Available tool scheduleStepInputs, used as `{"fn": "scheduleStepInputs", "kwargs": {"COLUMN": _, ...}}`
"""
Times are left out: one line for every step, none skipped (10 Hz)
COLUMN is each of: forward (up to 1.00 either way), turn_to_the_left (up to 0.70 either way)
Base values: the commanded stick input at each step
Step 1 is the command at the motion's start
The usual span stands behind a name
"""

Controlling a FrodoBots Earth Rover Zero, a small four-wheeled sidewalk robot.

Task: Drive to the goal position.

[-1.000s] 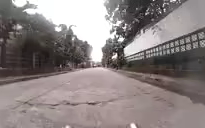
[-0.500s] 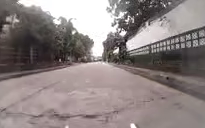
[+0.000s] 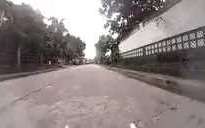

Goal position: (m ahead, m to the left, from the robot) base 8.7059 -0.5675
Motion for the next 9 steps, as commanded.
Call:
{"fn": "scheduleStepInputs", "kwargs": {"forward": 1.00, "turn_to_the_left": 0.00}}
{"fn": "scheduleStepInputs", "kwargs": {"forward": 1.00, "turn_to_the_left": 0.00}}
{"fn": "scheduleStepInputs", "kwargs": {"forward": 1.00, "turn_to_the_left": 0.00}}
{"fn": "scheduleStepInputs", "kwargs": {"forward": 1.00, "turn_to_the_left": 0.00}}
{"fn": "scheduleStepInputs", "kwargs": {"forward": 1.00, "turn_to_the_left": 0.00}}
{"fn": "scheduleStepInputs", "kwargs": {"forward": 1.00, "turn_to_the_left": 0.00}}
{"fn": "scheduleStepInputs", "kwargs": {"forward": 1.00, "turn_to_the_left": 0.00}}
{"fn": "scheduleStepInputs", "kwargs": {"forward": 1.00, "turn_to_the_left": 0.00}}
{"fn": "scheduleStepInputs", "kwargs": {"forward": 1.00, "turn_to_the_left": 0.00}}
